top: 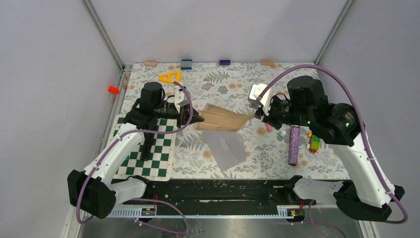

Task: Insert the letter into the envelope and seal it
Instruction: Fold the letter.

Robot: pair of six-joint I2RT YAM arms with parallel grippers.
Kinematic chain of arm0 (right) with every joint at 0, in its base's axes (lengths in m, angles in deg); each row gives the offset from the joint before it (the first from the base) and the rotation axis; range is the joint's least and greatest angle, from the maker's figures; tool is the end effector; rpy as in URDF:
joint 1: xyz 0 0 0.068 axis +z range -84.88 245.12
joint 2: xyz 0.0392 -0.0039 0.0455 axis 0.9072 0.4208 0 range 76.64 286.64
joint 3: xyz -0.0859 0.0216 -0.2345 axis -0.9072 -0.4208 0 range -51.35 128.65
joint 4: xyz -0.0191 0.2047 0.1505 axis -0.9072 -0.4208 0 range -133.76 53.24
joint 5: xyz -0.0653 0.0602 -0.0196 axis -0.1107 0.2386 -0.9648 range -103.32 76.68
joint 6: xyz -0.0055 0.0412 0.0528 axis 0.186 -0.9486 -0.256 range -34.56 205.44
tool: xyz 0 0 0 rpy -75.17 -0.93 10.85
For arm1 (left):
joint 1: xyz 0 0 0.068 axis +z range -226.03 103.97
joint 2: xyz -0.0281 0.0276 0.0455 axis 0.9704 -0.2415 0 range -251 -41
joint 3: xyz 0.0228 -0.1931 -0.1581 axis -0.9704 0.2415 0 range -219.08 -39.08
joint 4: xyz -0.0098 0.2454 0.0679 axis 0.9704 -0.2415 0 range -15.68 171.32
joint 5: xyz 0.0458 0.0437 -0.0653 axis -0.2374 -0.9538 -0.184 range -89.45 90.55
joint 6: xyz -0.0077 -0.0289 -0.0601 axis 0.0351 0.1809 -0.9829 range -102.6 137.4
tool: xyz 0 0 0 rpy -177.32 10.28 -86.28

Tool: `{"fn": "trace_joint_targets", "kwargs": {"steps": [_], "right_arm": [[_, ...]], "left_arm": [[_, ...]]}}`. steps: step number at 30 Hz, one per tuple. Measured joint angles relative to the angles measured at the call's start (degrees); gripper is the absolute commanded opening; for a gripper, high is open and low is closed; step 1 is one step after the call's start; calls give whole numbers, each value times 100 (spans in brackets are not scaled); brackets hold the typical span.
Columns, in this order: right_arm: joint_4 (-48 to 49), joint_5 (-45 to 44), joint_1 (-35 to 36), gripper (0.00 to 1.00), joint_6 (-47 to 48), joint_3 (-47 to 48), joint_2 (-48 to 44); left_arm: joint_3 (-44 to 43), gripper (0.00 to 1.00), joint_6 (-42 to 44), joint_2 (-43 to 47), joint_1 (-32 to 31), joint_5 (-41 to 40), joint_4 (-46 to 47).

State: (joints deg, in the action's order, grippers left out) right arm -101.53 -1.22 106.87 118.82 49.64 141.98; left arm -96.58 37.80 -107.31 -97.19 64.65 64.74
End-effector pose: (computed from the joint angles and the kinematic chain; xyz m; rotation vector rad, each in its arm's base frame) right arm 0.1330 0.1337 0.4585 -1.3691 1.5676 0.3089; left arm 0.2209 -0.1371 0.3153 1.2840 1.4073 -1.1165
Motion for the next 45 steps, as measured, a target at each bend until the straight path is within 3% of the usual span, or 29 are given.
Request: {"fn": "trace_joint_targets", "kwargs": {"steps": [7, 12, 21, 30, 38, 45], "right_arm": [[-4, 212, 0, 63, -7, 0, -24], [-11, 474, 0, 72, 39, 0, -96], [42, 890, 4, 77, 133, -105, -15], [431, 1517, 4, 79, 380, -1202, 258], [1086, 2205, 13, 80, 258, -1895, 608], [1773, 2406, 13, 60, 15, -2492, 745]], "left_arm": [[0, 2, -120, 138, 0, -225, 131], [13, 1, -74, 474, 0, -238, 184], [-20, 1, 651, 798, -39, 39, -560], [-68, 1, 1513, 798, -393, 55, -1766], [-63, 1, 1821, 743, -509, 35, -2118], [-63, 0, 1908, 719, -518, 31, -2153]]}}
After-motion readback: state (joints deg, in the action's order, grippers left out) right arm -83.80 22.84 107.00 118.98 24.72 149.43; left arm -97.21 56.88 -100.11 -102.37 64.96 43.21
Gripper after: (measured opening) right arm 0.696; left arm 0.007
